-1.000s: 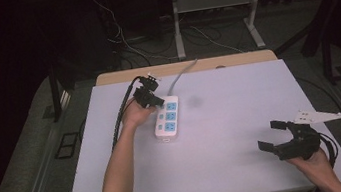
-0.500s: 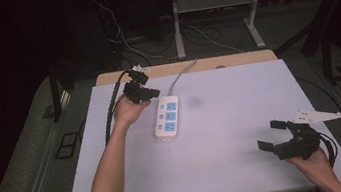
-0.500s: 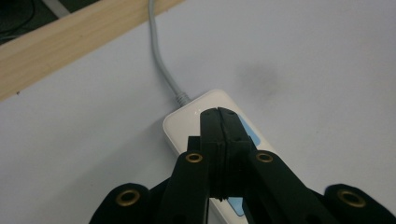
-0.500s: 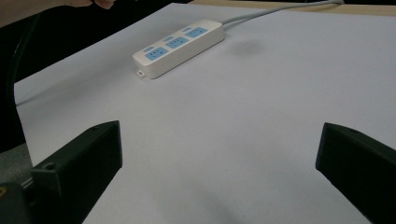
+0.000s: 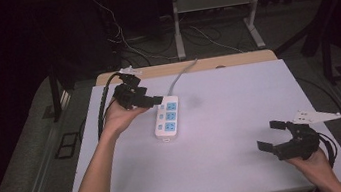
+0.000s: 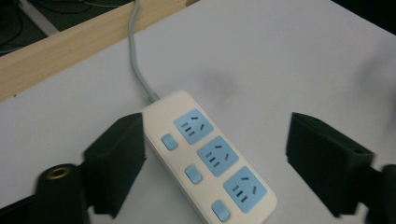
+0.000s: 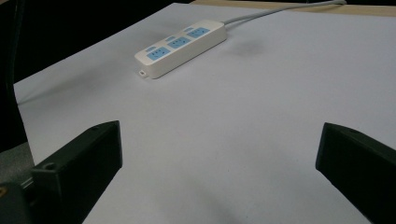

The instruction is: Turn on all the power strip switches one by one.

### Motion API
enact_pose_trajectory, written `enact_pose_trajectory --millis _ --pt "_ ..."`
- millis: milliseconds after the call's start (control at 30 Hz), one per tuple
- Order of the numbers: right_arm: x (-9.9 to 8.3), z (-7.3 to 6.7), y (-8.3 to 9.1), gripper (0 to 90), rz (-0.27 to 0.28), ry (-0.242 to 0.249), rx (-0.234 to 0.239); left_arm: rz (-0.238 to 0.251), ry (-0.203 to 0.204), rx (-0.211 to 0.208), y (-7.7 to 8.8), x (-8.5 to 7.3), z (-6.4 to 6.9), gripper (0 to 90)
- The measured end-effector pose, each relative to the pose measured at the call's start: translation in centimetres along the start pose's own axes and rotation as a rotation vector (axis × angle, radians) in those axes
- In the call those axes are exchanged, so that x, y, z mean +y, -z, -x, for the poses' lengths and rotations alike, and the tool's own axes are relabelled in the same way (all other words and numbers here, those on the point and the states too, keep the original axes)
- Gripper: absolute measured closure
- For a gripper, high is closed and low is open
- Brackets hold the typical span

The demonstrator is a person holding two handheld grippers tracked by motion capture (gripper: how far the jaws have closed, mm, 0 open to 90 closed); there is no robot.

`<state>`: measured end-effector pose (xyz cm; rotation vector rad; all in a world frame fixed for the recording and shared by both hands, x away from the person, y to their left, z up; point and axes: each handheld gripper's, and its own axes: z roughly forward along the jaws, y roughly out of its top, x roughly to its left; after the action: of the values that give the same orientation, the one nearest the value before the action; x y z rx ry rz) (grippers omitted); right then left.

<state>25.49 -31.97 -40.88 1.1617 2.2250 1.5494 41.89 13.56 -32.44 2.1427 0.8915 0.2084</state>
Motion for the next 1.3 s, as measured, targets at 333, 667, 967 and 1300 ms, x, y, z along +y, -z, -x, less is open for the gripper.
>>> enact_pose_trajectory --millis 333,667,967,1300 --pt "0.0 0.0 0.1 0.5 0.008 -0.001 0.001 0.074 0.020 0.016 2.4 -3.1 2.1 0.0" --pt "0.0 -0.2 -0.2 0.6 -0.001 0.001 0.003 0.145 0.047 0.032 4.5 -7.2 3.4 0.0" --pt "0.1 -0.5 -0.4 0.5 -0.014 0.002 0.010 0.240 0.044 0.045 4.8 -11.8 5.9 0.0" --pt "0.0 -1.1 -1.0 0.5 -0.044 0.003 0.031 0.288 0.003 0.045 3.9 -15.1 8.3 0.0"
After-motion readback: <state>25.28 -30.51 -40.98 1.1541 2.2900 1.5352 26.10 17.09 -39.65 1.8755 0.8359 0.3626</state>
